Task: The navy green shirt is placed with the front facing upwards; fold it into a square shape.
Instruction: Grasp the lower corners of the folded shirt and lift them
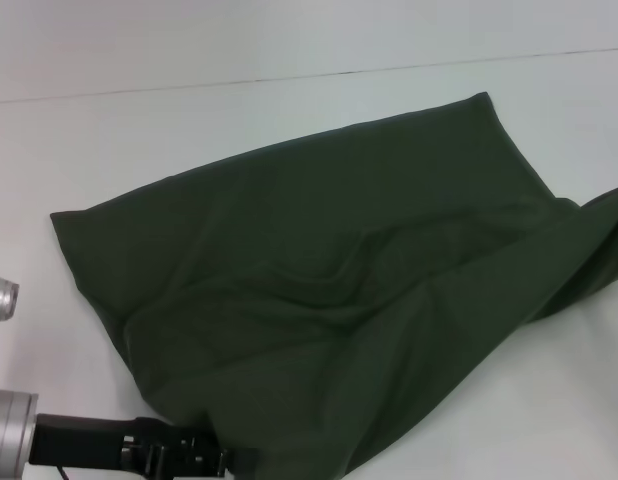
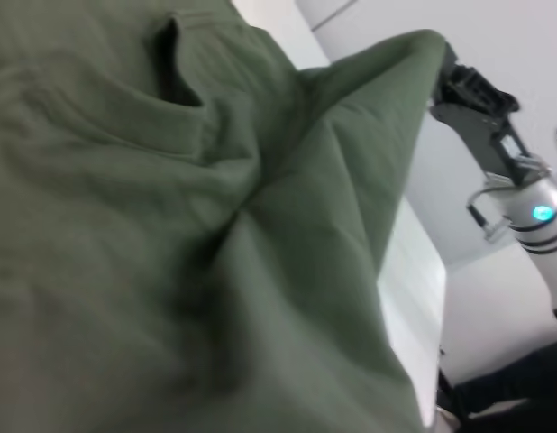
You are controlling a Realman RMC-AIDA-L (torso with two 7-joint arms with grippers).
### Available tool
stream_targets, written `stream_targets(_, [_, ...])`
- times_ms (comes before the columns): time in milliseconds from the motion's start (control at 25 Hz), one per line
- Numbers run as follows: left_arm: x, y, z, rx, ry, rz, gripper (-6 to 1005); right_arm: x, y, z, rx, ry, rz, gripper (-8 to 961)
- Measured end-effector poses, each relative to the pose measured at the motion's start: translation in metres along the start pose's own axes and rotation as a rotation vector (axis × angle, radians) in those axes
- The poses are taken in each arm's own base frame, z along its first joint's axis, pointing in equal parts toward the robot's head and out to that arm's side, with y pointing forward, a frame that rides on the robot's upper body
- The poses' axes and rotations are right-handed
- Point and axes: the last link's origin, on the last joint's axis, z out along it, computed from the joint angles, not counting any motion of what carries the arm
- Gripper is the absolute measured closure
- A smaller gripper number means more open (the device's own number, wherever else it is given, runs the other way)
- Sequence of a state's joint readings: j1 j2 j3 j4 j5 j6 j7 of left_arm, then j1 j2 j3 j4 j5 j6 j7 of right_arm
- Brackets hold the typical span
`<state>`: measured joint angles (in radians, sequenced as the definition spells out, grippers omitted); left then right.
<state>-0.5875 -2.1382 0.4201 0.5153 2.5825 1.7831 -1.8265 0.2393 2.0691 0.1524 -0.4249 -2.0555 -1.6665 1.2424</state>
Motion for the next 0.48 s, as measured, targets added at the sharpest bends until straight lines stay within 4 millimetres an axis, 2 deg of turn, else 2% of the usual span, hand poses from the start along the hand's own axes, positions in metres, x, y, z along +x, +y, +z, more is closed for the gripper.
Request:
stream_targets(280, [0.0024, -0.0038, -0.0016, 0.033, 0.005, -0.015, 577, -0.0002, 0.0004, -0.0001, -0.003, -0.002, 0.000, 908])
stream_targets(480, [0.0024, -0.0043, -0.0023, 0.037, 0.007, -0.015, 807, 0.0003, 0.0009, 0.0002, -0.004, -0.001, 0.001, 908])
